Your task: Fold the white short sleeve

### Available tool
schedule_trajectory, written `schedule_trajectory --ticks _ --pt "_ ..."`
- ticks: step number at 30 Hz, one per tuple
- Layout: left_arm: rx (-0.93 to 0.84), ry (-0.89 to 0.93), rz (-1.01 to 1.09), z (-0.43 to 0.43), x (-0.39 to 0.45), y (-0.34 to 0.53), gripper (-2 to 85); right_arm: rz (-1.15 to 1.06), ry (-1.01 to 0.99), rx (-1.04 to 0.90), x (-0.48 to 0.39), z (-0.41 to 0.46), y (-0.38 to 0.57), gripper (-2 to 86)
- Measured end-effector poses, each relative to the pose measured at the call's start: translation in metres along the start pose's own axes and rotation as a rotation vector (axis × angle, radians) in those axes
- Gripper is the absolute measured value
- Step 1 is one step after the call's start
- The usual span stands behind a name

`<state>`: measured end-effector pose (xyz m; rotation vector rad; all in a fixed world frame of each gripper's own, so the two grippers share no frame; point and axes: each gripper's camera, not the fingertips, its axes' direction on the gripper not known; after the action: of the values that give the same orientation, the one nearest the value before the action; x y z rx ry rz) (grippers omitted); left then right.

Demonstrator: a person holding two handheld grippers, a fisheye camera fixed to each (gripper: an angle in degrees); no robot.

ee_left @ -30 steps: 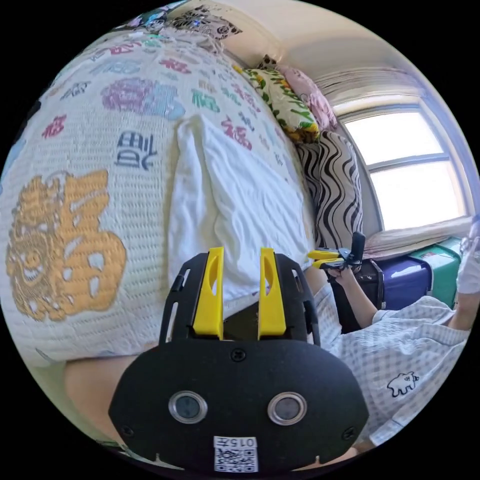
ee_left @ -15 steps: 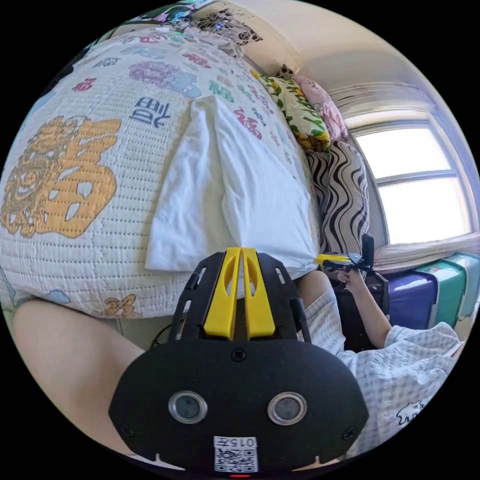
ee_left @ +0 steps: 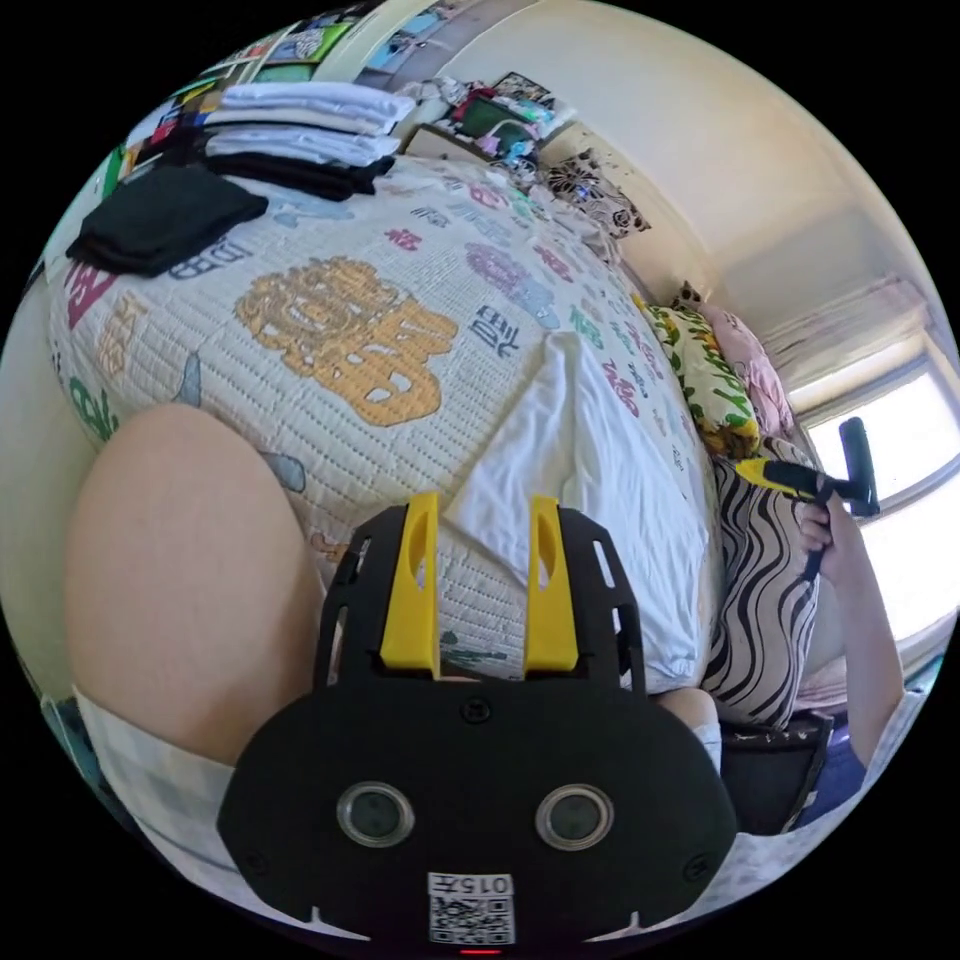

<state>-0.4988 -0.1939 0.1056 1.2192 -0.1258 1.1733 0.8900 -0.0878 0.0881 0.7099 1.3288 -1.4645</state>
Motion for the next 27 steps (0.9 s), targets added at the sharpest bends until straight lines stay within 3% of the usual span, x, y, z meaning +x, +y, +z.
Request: schedule_trajectory --ticks 5,8,10,14,18,24,27 --pt "-0.007 0.04 -0.019 0.009 -0.01 0.003 10.9 -0.131 0.015 -0.12 -0.05 0.073 -0.114 11.6" --pt "-0.008 0.06 -0.024 0.01 -0.015 0.006 9.5 -0.195 0.121 -0.191 -0.08 0.122 -0.172 11.9" --pt "-0.034 0.132 -0.011 0.015 -0.018 0.008 3.9 -0.209 0.195 -0.253 -0.095 0.159 -0.21 10.9" --pt "-0.075 0.155 -0.04 0.029 -0.022 0.013 0.5 -0.208 0.329 -0.292 -0.106 0.199 -0.251 8.4" --pt "-0.025 0.211 -0.064 0.022 -0.031 0.017 -0.3 -0.225 0.396 -0.506 -0.109 0.247 -0.275 4.5" --pt "0.058 0.338 -0.099 0.008 -0.042 0.028 -0.7 -0.251 0.475 -0.533 -0.124 0.24 -0.288 0.2" --pt "0.121 0.379 -0.118 -0.007 -0.05 0.033 -0.8 -0.229 0.449 -0.458 -0.127 0.218 -0.293 -0.3"
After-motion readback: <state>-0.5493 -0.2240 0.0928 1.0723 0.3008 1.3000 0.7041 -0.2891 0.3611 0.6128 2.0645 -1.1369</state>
